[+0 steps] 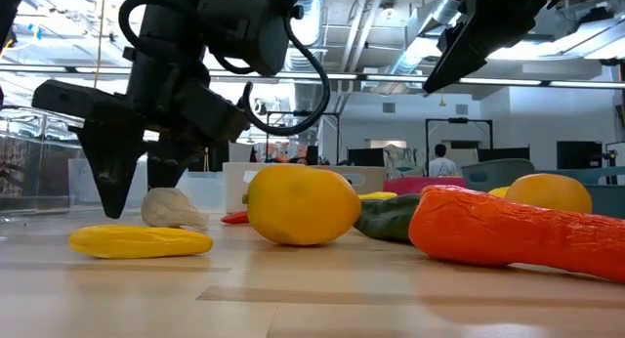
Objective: Sort produce into baskets
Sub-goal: Put the garlic into the left small transparent bin
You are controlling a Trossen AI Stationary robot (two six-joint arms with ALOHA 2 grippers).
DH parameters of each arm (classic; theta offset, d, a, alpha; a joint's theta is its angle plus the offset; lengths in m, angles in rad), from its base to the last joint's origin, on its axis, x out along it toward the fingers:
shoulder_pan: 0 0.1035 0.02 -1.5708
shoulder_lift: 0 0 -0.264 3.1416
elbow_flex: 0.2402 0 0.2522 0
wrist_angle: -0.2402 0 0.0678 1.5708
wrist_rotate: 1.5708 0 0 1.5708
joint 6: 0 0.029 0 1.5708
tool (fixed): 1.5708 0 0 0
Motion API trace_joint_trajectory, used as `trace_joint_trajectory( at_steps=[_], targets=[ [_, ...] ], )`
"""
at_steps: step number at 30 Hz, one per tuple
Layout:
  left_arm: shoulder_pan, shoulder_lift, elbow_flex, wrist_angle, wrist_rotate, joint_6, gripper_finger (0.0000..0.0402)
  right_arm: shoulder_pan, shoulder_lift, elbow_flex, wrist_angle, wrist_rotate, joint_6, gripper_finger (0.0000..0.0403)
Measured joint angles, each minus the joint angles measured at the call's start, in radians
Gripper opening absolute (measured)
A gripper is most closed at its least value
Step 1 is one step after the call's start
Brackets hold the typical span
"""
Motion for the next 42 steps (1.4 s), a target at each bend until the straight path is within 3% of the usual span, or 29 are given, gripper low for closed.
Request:
trace_joint_trajectory(
  at_steps=[18, 31, 38, 42],
  targets=[
    [0.000, 0.000, 0.000, 0.177, -0.040, 0.000, 0.0243, 0.000, 0.000, 0.000, 0.000, 0.000, 0.000, 0.0250],
    [0.000, -0.001, 0.001, 0.173, 0.001, 0.000, 0.0128, 0.000, 0.000, 0.000, 0.000, 0.000, 0.000, 0.0250],
    [0.013, -0.001, 0.074, 0.073, 0.021, 0.032, 0.0138, 0.000, 0.000, 0.000, 0.000, 0.000, 0.000, 0.0250],
    [0.053, -0.018, 0.140, -0.030, -0.020, 0.068, 0.0144, 0.000, 0.000, 0.000, 0.000, 0.000, 0.000, 0.0250]
  ],
)
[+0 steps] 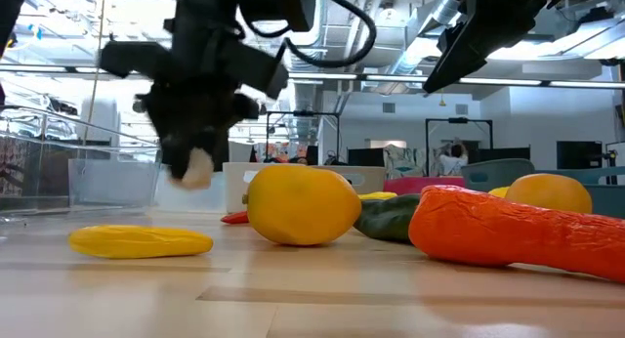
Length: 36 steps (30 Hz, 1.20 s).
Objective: Sort produce into baskets
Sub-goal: Put the garlic into the left small transparent bin
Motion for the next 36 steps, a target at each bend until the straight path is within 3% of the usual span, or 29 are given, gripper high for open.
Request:
trace_joint_trajectory(
  at_steps=[9, 19, 30, 36],
  targets=[
    [0.173, -0.150, 0.030, -0.157, -0.138, 0.030, 0.0143, 0.000, 0.000, 0.000, -0.004, 0.000, 0.000, 0.0250],
    [0.464, -0.392, -0.002, -0.223, -0.237, 0.062, 0.0143, 0.000, 0.000, 0.000, 0.001, 0.000, 0.007, 0.0250],
    [0.843, -0.531, -0.186, -0.192, -0.302, 0.066, 0.0144, 0.000, 0.000, 0.000, 0.001, 0.000, 0.008, 0.0250],
    [0.942, -0.531, -0.275, -0.106, -0.292, 0.104, 0.0144, 0.000, 0.000, 0.000, 0.001, 0.000, 0.010, 0.0250]
  ],
)
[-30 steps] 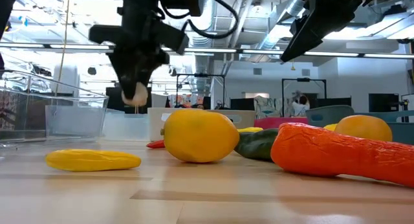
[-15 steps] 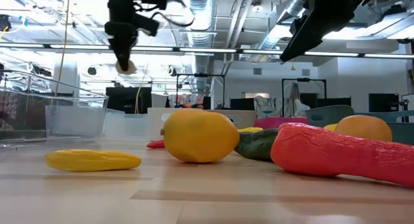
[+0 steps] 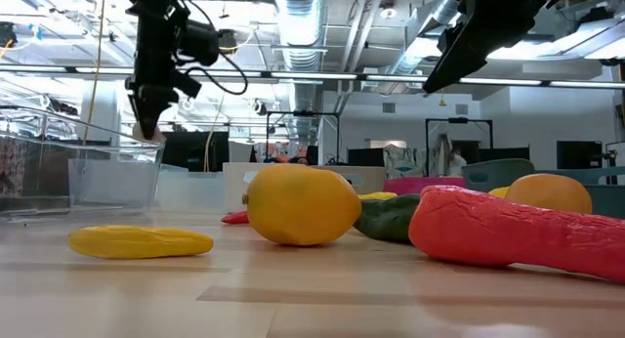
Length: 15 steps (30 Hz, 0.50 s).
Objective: Sort produce into baskets
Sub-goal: Put the garlic into the left small transparent bin
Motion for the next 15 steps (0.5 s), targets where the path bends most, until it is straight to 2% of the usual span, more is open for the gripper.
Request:
trace_joint_trajectory(
  at_steps=[9, 15],
  targets=[
    [0.026, 0.000, -0.015, 0.005, -0.020, 0.026, 0.0144, 0.000, 0.000, 0.000, 0.000, 0.000, 0.000, 0.0250],
    [0.026, 0.000, -0.015, 0.011, -0.067, -0.037, 0.0144, 0.000, 0.000, 0.000, 0.000, 0.000, -0.001, 0.0250]
  ],
)
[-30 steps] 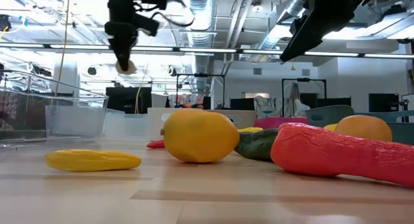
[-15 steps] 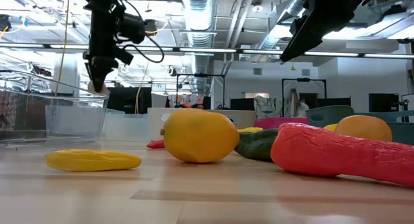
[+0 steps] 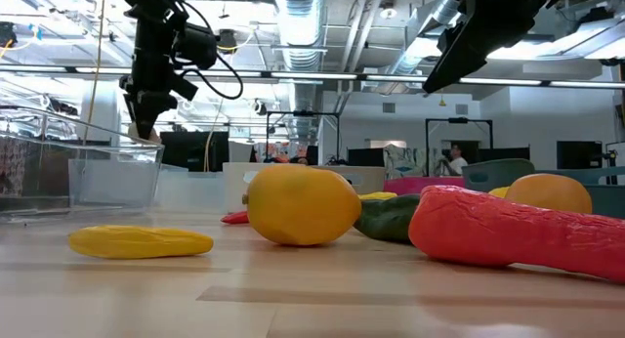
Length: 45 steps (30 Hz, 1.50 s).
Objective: Sort produce into baskets
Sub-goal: Put the garlic into the left small transparent bin, then put the top corn into the right small transparent bin
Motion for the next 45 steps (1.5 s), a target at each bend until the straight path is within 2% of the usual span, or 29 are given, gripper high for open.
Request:
trace_joint_trajectory(
  at_steps=[5, 14, 19, 26, 30, 38, 41, 45],
  targets=[
    [0.000, 0.000, 0.000, 0.002, -0.012, -0.023, 0.0159, 0.000, 0.000, 0.000, 0.018, 0.020, -0.001, 0.0250],
    [0.000, 0.000, 0.000, 0.003, -0.012, -0.034, 0.0231, -0.043, 0.000, 0.000, 0.060, 0.025, -0.006, 0.0250],
    [0.000, 0.000, 0.000, 0.003, -0.012, -0.034, 0.0258, -0.092, 0.000, 0.000, 0.076, 0.026, -0.054, 0.0250],
    [0.000, 0.000, 0.000, 0.003, -0.017, -0.041, 0.0265, -0.153, 0.000, 0.000, 0.166, 0.026, -0.203, 0.0250],
    [-0.001, 0.000, 0.017, -0.005, -0.018, -0.027, 0.0265, -0.182, 0.000, 0.000, 0.170, 0.025, -0.219, 0.0250],
    [-0.035, -0.001, 0.184, -0.023, -0.008, -0.027, 0.0265, -0.221, 0.000, 0.000, 0.170, 0.022, -0.225, 0.0250],
    [-0.061, -0.002, 0.245, -0.023, 0.045, -0.052, 0.0265, -0.223, 0.000, 0.000, 0.169, 0.008, -0.270, 0.0250],
    [-0.111, -0.037, 0.285, 0.022, 0.197, -0.112, 0.0265, -0.223, 0.000, 0.000, 0.169, -0.004, -0.298, 0.0252]
  ],
)
